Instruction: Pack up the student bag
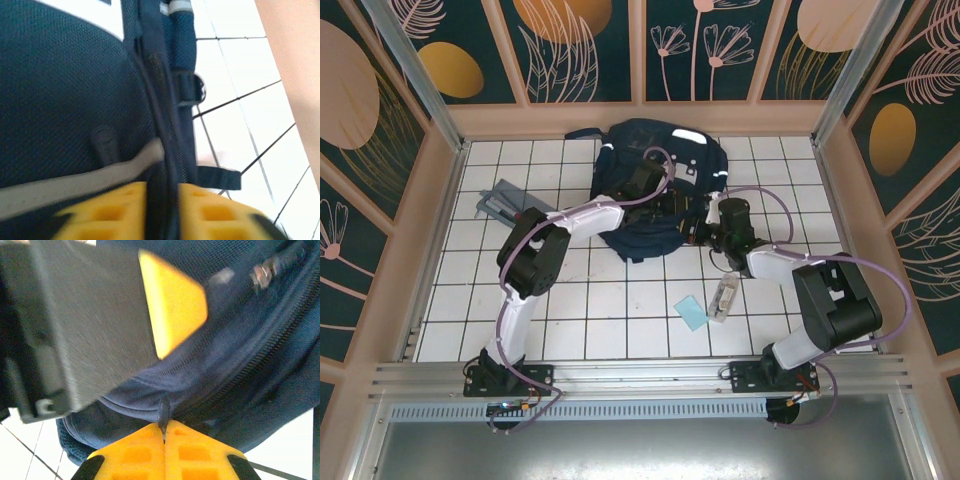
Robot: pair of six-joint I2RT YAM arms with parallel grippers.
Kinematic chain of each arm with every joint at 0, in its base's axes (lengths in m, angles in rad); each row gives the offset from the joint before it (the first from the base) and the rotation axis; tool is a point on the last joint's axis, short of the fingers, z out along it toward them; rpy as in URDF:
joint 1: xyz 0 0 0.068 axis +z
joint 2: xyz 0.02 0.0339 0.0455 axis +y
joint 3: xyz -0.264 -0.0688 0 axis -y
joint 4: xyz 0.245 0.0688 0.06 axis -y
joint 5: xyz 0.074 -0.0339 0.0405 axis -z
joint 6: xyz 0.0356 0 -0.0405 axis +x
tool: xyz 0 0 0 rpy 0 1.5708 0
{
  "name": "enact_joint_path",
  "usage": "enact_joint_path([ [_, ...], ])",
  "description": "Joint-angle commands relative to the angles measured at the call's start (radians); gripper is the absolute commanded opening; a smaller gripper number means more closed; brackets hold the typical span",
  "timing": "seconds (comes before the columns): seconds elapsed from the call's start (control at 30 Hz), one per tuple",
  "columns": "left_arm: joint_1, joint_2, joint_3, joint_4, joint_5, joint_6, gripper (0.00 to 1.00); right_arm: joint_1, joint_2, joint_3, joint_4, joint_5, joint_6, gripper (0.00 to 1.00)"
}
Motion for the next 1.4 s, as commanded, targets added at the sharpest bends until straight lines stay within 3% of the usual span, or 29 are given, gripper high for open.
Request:
enact_joint_path([
  [0.0, 0.014, -0.052, 0.061, 0.057, 0.018, 0.012, 0.67, -0.007, -0.027, 0.011, -0.031, 0.008, -0.045, 0.00],
  [0.07, 0.022, -0.080, 0.073, -0.032, -0.030, 0.095, 0.79, -0.045, -0.023, 0.030, -0.055, -0.006, -0.069, 0.00],
  [0.2, 0.063, -0.110, 0.058, -0.168, -0.165, 0.201, 0.82, -0.082, -0.030, 0.073, -0.107, 0.031, -0.123, 0.00],
  [0.33, 0.134, -0.182, -0.092, -0.140, -0.220, 0.187, 0.84, -0.120, -0.057, 0.082, -0.136, 0.069, -0.156, 0.00],
  [0.4, 0.165, -0.224, -0.184, -0.105, -0.239, 0.157, 0.94, -0.142, -0.075, 0.081, -0.145, 0.073, -0.163, 0.00],
  [0.6, 0.175, -0.247, -0.374, 0.009, -0.233, 0.076, 0.93, -0.107, -0.091, 0.075, -0.148, 0.044, -0.153, 0.00],
  [0.83, 0.170, -0.208, -0.513, 0.311, 0.006, -0.100, 0.79, 0.016, -0.037, 0.074, -0.091, 0.075, -0.102, 0.00],
  [1.0, 0.136, -0.240, -0.571, 0.461, 0.060, -0.206, 0.76, 0.083, 0.019, 0.113, -0.058, 0.088, -0.067, 0.00],
  [1.2, 0.123, -0.285, -0.561, 0.347, -0.029, -0.126, 0.80, 0.099, 0.034, 0.215, -0.190, 0.166, -0.116, 0.00],
  [1.33, 0.123, -0.324, -0.530, 0.202, -0.127, -0.022, 0.82, 0.039, -0.031, 0.256, -0.319, 0.269, -0.125, 0.00],
  [1.37, 0.123, -0.337, -0.526, 0.180, -0.146, -0.007, 0.83, 0.012, -0.048, 0.262, -0.346, 0.286, -0.121, 0.04],
])
